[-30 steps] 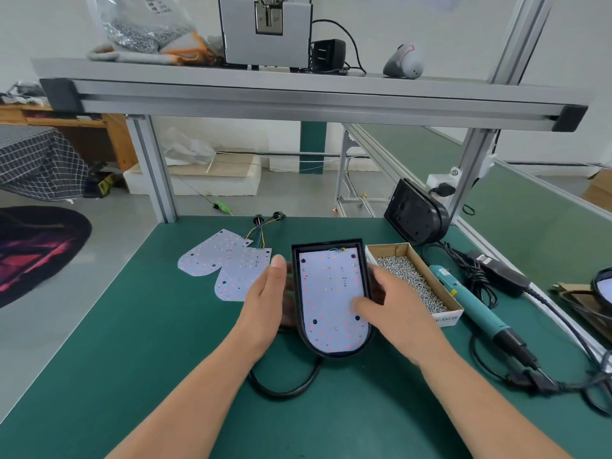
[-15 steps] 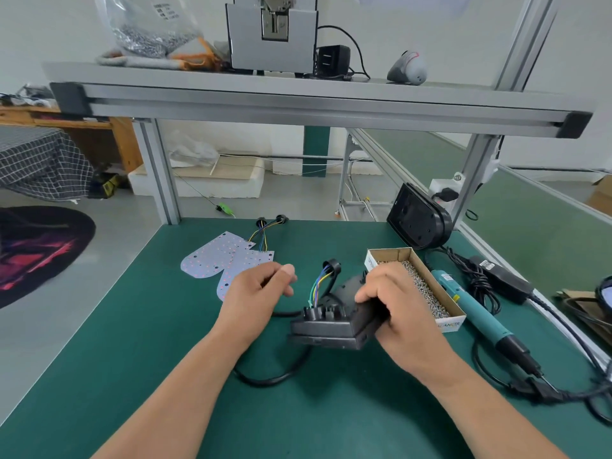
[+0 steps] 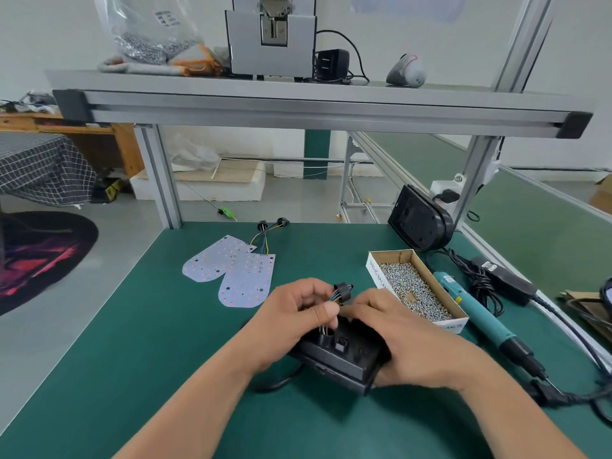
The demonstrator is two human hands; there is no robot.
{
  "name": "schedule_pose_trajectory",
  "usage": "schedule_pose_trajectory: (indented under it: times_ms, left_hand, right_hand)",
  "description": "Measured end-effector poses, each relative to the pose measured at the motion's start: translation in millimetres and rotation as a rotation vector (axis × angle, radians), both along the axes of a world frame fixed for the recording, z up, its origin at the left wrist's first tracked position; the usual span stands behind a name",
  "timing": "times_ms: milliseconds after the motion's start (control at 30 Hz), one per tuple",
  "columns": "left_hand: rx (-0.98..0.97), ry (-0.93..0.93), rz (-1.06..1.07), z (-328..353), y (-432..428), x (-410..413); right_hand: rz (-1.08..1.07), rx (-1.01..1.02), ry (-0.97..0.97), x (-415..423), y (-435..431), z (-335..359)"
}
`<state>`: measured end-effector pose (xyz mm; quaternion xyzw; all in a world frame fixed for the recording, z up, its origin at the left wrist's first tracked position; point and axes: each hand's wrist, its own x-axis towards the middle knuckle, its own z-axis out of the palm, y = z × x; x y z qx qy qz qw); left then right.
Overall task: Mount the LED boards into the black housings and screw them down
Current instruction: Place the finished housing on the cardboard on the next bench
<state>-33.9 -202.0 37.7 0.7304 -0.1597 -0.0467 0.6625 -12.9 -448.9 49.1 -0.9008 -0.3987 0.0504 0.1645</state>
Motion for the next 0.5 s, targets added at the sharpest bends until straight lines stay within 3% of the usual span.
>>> schedule_pose_trajectory:
  times_ms: [133,500]
  left_hand:
    - [-0.069,0.021,-0.033,2.5,-2.1,-1.2]
    - [-0.106,-0.003,-0.036,-4.0,-7.5,0.6]
  right_hand:
    - [-0.024,0.046,0.196,2.4,-13.0,5.6]
    - [-0.058,0.105,0.327,3.5,-32.6,14.0]
